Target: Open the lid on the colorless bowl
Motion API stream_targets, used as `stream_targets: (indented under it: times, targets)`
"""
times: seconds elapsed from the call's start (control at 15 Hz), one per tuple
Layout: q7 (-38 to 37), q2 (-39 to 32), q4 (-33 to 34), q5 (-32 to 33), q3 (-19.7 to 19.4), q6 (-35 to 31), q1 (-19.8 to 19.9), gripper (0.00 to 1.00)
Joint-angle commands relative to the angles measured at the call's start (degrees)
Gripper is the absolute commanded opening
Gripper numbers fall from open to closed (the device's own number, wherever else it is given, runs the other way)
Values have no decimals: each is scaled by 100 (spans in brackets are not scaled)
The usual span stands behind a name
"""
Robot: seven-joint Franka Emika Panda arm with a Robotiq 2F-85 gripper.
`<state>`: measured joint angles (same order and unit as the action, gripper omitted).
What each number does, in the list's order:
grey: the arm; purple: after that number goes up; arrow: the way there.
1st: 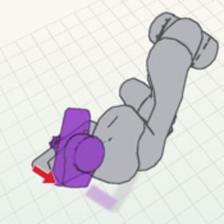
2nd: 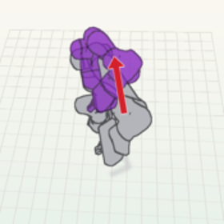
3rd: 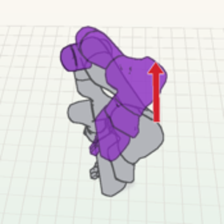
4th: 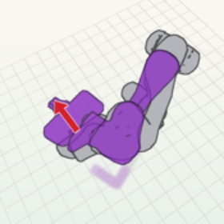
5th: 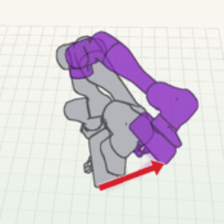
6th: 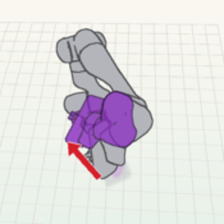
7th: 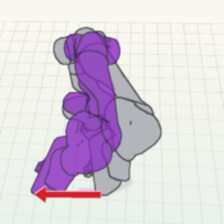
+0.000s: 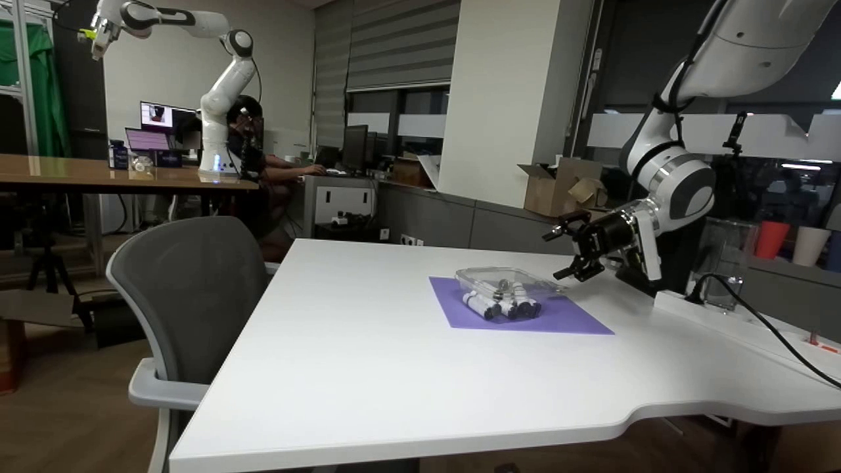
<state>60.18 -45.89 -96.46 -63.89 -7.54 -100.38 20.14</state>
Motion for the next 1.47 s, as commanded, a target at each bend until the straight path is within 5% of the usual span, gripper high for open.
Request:
stream_targets:
  times: [0.0, 0.93, 1.4]
  targets:
    - [-147, 247, -400, 138, -79, 62, -2, 100]
    - [-107, 538, -900, 391, -89, 159, -42, 100]
    - [616, 430, -821, -100, 45, 507, 203, 100]
